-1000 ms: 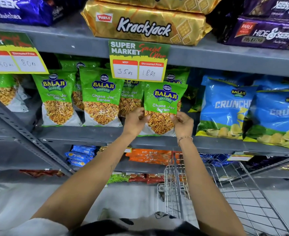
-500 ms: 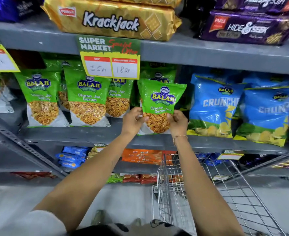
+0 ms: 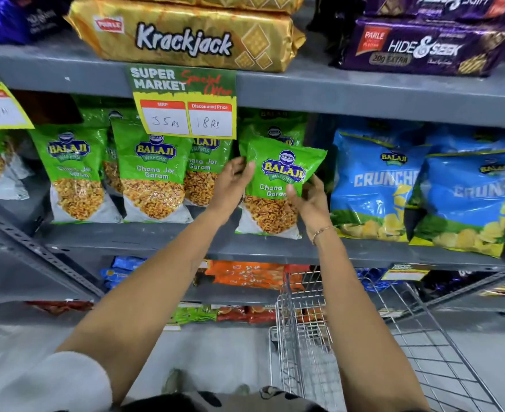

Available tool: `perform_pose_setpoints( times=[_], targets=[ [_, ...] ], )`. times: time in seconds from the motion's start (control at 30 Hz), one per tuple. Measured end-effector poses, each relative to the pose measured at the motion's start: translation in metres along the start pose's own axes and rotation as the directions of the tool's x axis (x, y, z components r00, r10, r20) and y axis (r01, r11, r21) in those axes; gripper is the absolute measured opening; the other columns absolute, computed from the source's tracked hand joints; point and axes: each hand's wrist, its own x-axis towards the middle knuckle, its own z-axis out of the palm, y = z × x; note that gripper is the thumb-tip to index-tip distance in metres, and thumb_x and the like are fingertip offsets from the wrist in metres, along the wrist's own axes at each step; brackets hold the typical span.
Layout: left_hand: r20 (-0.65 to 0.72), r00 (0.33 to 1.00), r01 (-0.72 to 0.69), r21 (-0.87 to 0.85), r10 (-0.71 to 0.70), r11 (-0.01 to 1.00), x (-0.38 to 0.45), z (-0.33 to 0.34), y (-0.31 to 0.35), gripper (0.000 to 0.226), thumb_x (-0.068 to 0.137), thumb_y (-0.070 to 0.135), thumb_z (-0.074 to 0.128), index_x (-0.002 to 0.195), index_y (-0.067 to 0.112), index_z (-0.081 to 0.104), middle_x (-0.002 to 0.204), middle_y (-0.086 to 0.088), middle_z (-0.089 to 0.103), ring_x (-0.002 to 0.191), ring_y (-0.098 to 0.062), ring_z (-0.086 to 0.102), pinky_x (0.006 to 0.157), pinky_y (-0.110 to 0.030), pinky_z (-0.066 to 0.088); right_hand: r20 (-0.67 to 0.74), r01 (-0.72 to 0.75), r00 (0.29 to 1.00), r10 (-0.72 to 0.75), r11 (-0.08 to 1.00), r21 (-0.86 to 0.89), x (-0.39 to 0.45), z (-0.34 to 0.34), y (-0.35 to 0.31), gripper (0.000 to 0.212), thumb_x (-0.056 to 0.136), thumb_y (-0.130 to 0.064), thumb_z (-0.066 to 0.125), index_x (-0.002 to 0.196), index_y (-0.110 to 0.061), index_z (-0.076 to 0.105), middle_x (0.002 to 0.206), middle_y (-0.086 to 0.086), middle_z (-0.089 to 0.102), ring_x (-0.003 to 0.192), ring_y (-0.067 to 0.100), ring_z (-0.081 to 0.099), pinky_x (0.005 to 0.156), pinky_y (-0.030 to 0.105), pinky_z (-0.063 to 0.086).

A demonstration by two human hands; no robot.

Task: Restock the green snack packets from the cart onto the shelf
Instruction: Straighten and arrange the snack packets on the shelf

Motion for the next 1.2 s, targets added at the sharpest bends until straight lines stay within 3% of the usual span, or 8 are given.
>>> perform_pose_setpoints(
  times=[0.13,0.23,0.37,0.47,0.57,0.77,1.1,1.2],
  targets=[
    [-0.072,0.996,-0.04,0.15,0.052,0.988,0.023,0.004,0.01,0.034,0.084,0.028,0.063,0.112,0.009,0.057,0.11,-0.008,0.064,0.104,-0.02,0.058,0.095,-0.035,0.046,-0.127,0.064,0.99,-0.067,0.998,-0.028,0.01,0.007,-0.016,0.044,0.083,-0.02,0.065,0.119,-0.004,0.047,0.12,0.014,0.06,0.109,0.021,0.056,0.095,0.031,0.05],
    [-0.204,0.971,-0.079,0.224,0.126,0.971,0.029,0.002,0.007,0.016,0.079,0.023,0.069,0.087,0.011,0.06,0.085,-0.01,0.064,0.082,-0.019,0.058,0.075,-0.032,0.044,-0.174,0.139,0.974,-0.143,0.99,-0.033,0.014,0.012,-0.022,0.027,0.083,-0.005,0.063,0.108,-0.007,0.052,0.102,0.011,0.061,0.091,0.019,0.058,0.086,0.031,0.052],
    [-0.276,0.951,-0.073,0.239,0.139,0.968,0.027,-0.002,0.004,0.026,0.078,0.022,0.07,0.092,0.001,0.062,0.089,-0.01,0.065,0.082,-0.019,0.058,0.072,-0.03,0.043,-0.151,0.167,0.973,-0.174,0.984,-0.062,0.02,0.016,-0.023,0.026,0.082,-0.005,0.064,0.104,-0.013,0.054,0.1,0.01,0.062,0.091,0.019,0.058,0.087,0.039,0.051],
    [-0.222,0.96,-0.124,0.204,0.169,0.971,0.023,-0.004,0.011,0.028,0.079,0.021,0.069,0.099,0.002,0.062,0.099,-0.013,0.069,0.082,-0.013,0.062,0.077,-0.035,0.052,-0.161,0.167,0.972,-0.17,0.985,-0.033,0.022,0.014,-0.02,0.029,0.082,-0.007,0.064,0.11,-0.01,0.054,0.095,0.002,0.065,0.083,0.009,0.061,0.079,0.028,0.054],
    [-0.109,0.986,-0.107,0.145,0.124,0.984,0.006,-0.009,0.012,0.04,0.081,0.017,0.067,0.115,0.002,0.054,0.109,-0.005,0.063,0.08,0.008,0.06,0.073,-0.01,0.049,-0.167,0.102,0.981,-0.102,0.995,-0.007,0.009,0.008,-0.015,0.051,0.08,-0.015,0.068,0.125,-0.014,0.044,0.109,-0.001,0.06,0.098,0.007,0.057,0.076,0.014,0.052],
    [0.217,0.946,0.132,0.42,-0.241,0.898,-0.044,-0.024,-0.061,0.08,0.068,0.028,0.078,0.134,0.013,0.034,0.137,-0.009,0.05,0.117,-0.019,0.051,0.093,-0.032,0.045,-0.002,-0.091,0.995,0.101,0.89,-0.447,-0.027,-0.015,0.046,0.076,0.068,-0.024,0.08,0.131,-0.012,0.038,0.131,0.009,0.054,0.121,0.021,0.049,0.098,0.029,0.039],
    [0.104,0.978,0.094,0.548,-0.18,0.831,-0.035,-0.022,-0.071,0.066,0.065,0.034,0.079,0.12,0.011,0.049,0.123,-0.011,0.062,0.111,-0.026,0.059,0.094,-0.042,0.051,-0.025,-0.055,0.999,0.049,0.876,-0.479,-0.021,-0.007,0.052,0.075,0.061,-0.028,0.083,0.126,-0.014,0.046,0.124,0.01,0.061,0.116,0.024,0.055,0.096,0.035,0.045],
    [0.092,0.988,0.073,0.438,-0.125,0.896,-0.043,-0.029,-0.067,0.068,0.067,0.028,0.079,0.124,0.011,0.048,0.125,-0.01,0.061,0.112,-0.022,0.059,0.095,-0.031,0.049,-0.215,-0.001,0.973,-0.08,0.935,-0.354,-0.031,0.002,0.048,0.081,0.055,-0.031,0.086,0.121,-0.01,0.044,0.12,0.007,0.056,0.111,0.018,0.053,0.095,0.033,0.045]
  ],
)
